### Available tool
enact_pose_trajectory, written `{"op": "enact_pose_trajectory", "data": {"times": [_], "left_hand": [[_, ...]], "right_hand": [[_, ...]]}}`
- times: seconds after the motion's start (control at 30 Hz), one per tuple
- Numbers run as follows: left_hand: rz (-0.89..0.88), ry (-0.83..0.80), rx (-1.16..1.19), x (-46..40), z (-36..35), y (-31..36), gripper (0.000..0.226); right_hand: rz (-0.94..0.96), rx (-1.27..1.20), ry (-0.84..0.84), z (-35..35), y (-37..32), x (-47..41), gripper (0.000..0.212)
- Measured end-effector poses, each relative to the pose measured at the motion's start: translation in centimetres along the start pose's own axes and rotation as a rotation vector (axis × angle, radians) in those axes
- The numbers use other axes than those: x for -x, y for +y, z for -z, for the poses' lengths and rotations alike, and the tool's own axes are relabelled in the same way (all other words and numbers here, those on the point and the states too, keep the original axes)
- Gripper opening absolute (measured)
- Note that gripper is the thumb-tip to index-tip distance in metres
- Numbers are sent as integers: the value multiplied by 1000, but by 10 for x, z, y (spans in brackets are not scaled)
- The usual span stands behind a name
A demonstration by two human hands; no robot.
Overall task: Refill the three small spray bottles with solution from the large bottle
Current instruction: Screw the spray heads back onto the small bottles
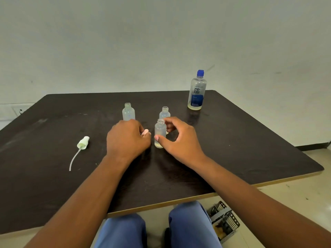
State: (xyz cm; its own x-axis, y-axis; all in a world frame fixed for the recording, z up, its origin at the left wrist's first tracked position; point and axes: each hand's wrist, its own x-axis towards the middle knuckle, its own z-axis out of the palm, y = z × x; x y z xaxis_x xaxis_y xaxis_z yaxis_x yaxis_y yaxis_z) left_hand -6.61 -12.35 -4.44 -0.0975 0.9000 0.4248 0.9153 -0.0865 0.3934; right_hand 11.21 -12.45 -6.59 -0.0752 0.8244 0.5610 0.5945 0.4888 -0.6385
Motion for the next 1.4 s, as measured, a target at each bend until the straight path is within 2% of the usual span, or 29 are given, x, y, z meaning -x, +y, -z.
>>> {"op": "enact_pose_trajectory", "data": {"times": [0.17, 0.23, 0.33, 0.47, 0.63, 0.73, 0.83, 0.9, 1.07, 1.23, 1.4], "left_hand": [[44, 29, 131, -5, -4, -6, 23], [57, 67, 219, -7, -2, -6, 24], [51, 141, 386, -10, 2, -5, 25], [109, 208, 724, -14, 7, -6, 31], [255, 142, 1151, -23, 12, -8, 27], [266, 80, 1407, -23, 15, -10, 21], [237, 71, 1501, -23, 14, -12, 17], [211, 111, 1419, -25, 13, -12, 15], [162, 225, 881, -18, 10, -8, 12], [128, 148, 394, -11, 0, -6, 27], [71, 48, 158, -8, -14, -7, 25]], "right_hand": [[-45, 17, -20, -2, 0, -1, 60], [-49, 23, -37, -3, 1, -2, 55], [-52, 9, -50, -2, 3, -3, 40], [-77, -39, -62, 0, 3, -3, 37], [-85, -59, -69, 1, 3, -1, 34], [-87, -58, -73, 1, 2, 0, 34], [-77, -54, -77, 1, 1, 1, 35], [-71, -45, -78, 1, 2, 2, 36], [-65, -24, -80, 3, 0, 3, 38], [-49, -8, -69, 2, -1, 2, 39], [-40, -3, -66, 2, -1, 3, 39]]}}
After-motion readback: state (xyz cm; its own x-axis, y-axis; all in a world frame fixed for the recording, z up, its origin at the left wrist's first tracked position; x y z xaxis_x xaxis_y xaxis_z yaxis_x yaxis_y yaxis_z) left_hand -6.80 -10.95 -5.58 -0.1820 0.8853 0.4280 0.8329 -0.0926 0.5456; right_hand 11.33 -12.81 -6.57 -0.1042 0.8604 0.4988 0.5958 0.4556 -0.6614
